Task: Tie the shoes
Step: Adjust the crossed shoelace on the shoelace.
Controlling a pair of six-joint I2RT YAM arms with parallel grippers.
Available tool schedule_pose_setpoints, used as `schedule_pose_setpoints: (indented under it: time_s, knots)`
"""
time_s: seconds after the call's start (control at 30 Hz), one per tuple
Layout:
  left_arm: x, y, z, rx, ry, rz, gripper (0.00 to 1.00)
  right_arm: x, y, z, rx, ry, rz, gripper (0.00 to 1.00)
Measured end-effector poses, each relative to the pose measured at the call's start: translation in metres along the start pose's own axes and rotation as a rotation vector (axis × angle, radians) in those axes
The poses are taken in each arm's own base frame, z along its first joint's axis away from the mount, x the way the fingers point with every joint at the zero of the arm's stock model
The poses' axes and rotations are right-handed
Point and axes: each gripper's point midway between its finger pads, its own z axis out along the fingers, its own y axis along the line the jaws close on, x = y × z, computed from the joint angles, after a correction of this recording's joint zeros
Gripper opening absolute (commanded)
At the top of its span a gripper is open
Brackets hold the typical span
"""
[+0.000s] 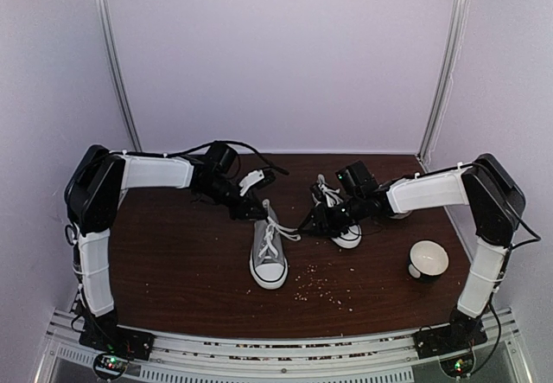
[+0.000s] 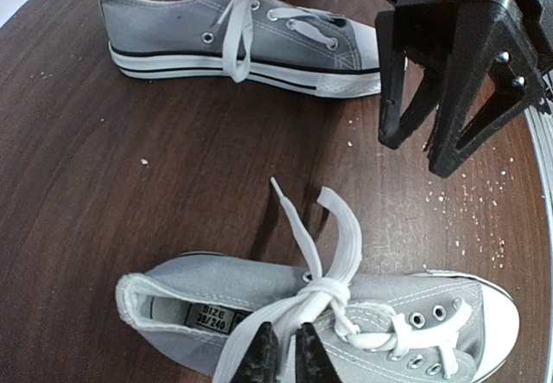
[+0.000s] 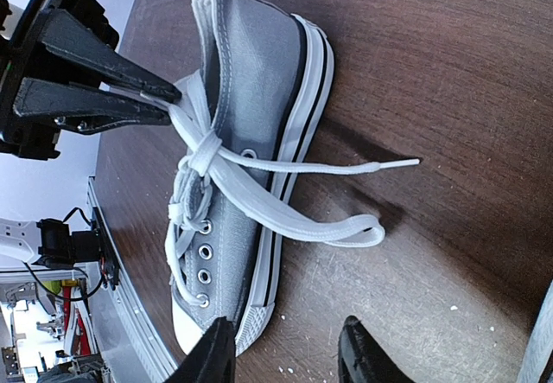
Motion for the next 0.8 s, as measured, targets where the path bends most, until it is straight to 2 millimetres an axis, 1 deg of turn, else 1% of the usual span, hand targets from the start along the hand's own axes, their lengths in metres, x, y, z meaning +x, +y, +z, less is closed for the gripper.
schedule_pose_setpoints:
  time_s: [0.07,0.13,0.43,0.57,0.67,0.73,0.8]
  knots:
    - [-0.001,-0.002,0.001,0.008,-0.003,0.001,0.05,0.0,0.0,0.0,0.0,0.0,0.0,0.4]
    - [-0.002,-0.005,0.001,0.019,-0.008,0.003,0.0,0.0,0.0,0.0,0.0,0.001,0.0,0.4]
    - [-0.005,-0.007,-0.001,0.014,-0.028,0.01,0.0,0.0,-0.001,0.0,0.001,0.001,0.002,0.4]
    - [-0.001,-0.016,-0.017,-0.031,-0.039,0.024,0.0,0.0,0.0,0.0,-0.001,0.001,0.001,0.4]
    - [-0.003,-0.021,-0.031,-0.068,-0.049,0.038,0.0,0.0,0.001,0.001,-0.009,0.0,0.005,0.4]
    - [-0.004,-0.022,-0.037,-0.09,-0.056,0.046,0.0,-0.001,0.002,0.001,-0.02,-0.009,0.016,0.4]
    - [0.006,-0.023,-0.04,-0.111,-0.048,0.037,0.0,-0.002,0.002,0.002,-0.032,-0.022,0.032,0.41]
